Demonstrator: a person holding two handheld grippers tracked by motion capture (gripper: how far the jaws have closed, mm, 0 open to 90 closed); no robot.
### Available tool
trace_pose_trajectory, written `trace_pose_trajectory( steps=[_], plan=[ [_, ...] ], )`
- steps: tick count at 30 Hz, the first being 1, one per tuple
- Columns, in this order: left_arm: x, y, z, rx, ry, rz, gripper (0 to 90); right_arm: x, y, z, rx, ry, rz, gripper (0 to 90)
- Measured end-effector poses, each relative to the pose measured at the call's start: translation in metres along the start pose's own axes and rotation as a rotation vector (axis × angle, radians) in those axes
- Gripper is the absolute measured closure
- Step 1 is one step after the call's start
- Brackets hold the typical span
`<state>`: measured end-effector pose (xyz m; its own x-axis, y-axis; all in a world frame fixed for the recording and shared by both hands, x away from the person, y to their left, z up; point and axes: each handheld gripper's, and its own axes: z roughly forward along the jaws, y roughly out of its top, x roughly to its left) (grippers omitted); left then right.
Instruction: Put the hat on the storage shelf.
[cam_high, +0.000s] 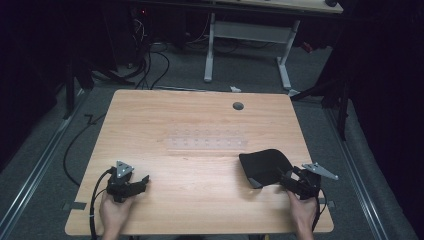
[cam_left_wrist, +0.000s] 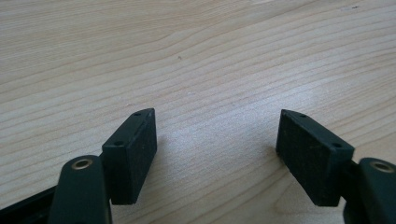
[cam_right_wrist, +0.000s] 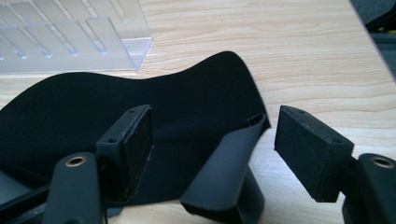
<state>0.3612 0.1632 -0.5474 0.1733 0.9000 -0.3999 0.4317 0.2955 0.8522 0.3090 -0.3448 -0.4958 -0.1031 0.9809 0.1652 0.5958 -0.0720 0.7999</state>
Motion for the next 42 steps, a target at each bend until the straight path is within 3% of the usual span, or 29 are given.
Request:
trace_pose_trajectory(
  steps=[5, 8, 12, 16, 19, 22, 34, 42],
  plan=[
    [0.000, 0.000, 0.000, -0.001, -0.001, -0.001, 30.5, 0.000, -0.002, 0.015, 0.022, 0.008, -0.003, 28.9],
    [0.000, 0.000, 0.000, -0.001, -0.001, -0.002, 30.4, -0.005, -0.003, 0.024, 0.033, 0.020, 0.025, 31.0],
    [0.000, 0.000, 0.000, 0.000, -0.001, -0.003, 29.8, -0.006, -0.003, 0.029, 0.031, 0.053, 0.049, 36.0],
    [-0.001, 0.000, 0.001, 0.007, -0.005, 0.006, 27.0, -0.010, -0.009, 0.040, 0.066, 0.094, 0.034, 40.3],
    [-0.001, -0.001, 0.001, 0.009, -0.006, 0.008, 26.5, -0.011, -0.012, 0.039, 0.067, 0.109, 0.042, 44.8],
    [-0.001, -0.001, 0.001, 0.008, -0.004, 0.007, 26.4, -0.009, -0.013, 0.038, 0.063, 0.124, -0.002, 53.6],
    [-0.001, 0.000, 0.001, 0.006, 0.000, 0.001, 26.7, -0.015, -0.017, 0.030, 0.025, 0.244, 0.002, 78.1],
    [-0.001, 0.000, 0.001, 0.005, 0.003, 0.001, 26.5, -0.018, -0.016, 0.026, 0.018, 0.303, 0.028, 84.3]
  ],
)
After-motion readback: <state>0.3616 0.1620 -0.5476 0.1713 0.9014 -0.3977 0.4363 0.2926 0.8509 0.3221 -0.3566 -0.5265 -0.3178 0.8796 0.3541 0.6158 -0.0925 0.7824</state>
